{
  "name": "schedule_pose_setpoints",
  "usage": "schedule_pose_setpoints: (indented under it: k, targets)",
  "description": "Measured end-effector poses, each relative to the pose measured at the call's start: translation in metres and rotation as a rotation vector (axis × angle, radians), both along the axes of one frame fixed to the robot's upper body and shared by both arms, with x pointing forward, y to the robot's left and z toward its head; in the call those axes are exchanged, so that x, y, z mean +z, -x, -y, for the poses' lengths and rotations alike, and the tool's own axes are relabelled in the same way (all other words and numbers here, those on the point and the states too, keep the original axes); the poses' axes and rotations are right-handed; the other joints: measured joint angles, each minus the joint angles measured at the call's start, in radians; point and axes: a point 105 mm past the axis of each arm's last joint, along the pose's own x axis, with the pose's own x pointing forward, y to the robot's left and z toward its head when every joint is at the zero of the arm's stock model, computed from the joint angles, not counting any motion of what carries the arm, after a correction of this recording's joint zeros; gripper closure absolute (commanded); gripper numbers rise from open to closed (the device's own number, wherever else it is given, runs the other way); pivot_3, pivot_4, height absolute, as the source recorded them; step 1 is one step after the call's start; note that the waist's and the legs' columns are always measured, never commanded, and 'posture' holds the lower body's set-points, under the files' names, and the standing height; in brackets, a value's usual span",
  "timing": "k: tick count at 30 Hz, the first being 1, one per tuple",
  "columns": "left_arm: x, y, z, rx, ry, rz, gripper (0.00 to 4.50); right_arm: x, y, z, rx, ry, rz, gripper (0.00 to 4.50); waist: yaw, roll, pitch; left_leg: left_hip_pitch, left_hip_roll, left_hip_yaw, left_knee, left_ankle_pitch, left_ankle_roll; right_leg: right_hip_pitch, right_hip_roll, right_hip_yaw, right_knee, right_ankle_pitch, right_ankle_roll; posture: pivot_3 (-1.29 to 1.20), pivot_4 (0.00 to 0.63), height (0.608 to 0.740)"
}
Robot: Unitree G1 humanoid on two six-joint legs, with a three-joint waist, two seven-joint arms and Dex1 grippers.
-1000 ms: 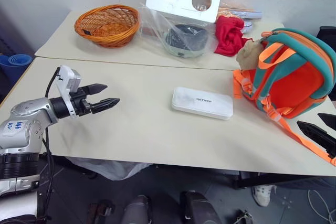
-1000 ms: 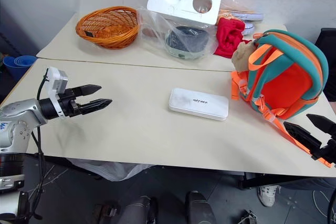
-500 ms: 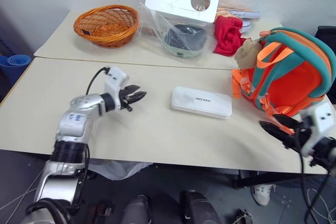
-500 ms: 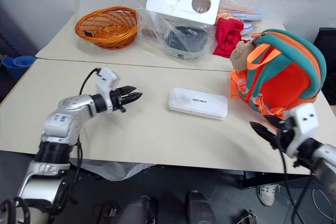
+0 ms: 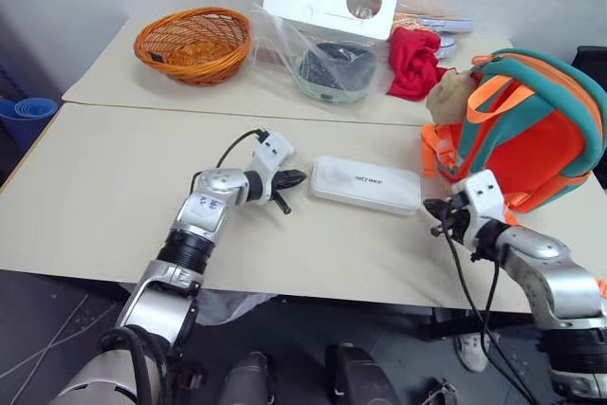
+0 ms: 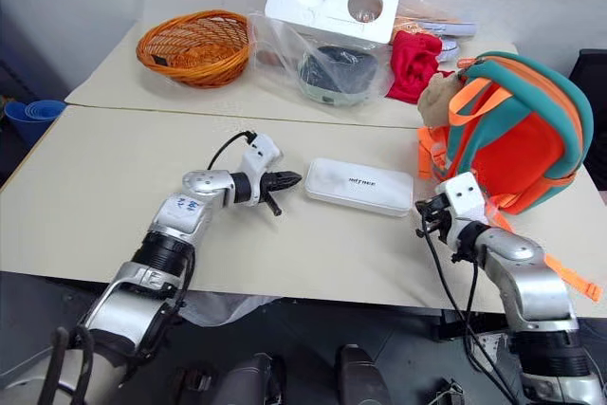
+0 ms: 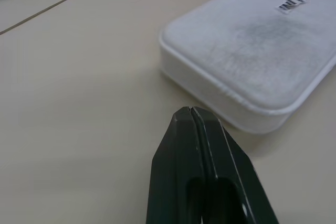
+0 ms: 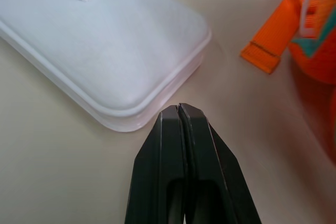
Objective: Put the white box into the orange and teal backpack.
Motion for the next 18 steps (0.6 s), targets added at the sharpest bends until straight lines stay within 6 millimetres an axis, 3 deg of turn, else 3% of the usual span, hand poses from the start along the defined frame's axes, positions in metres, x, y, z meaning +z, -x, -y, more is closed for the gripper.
schedule_pose_setpoints:
  k: [8,18]
  targets:
    - [-0.009,0.001,0.002,-0.024,-0.019,-0.033,4.50,-0.003,-0.018,-0.007,-0.012,0.011,0.016,4.48,0.000,0.000,0.000,0.002,0.001,0.001,0.000,0.001,-0.001,0.000,0.001,0.001,0.004,0.000,0.000,0.00,0.150,0.740]
    - [-0.004,0.026,-0.011,-0.100,-0.010,-0.089,4.50,-0.009,0.004,-0.014,0.061,0.028,-0.019,4.48,-0.001,0.000,0.000,0.002,0.001,0.001,0.001,0.000,-0.002,0.000,0.001,0.002,0.006,0.000,0.000,0.00,0.150,0.740]
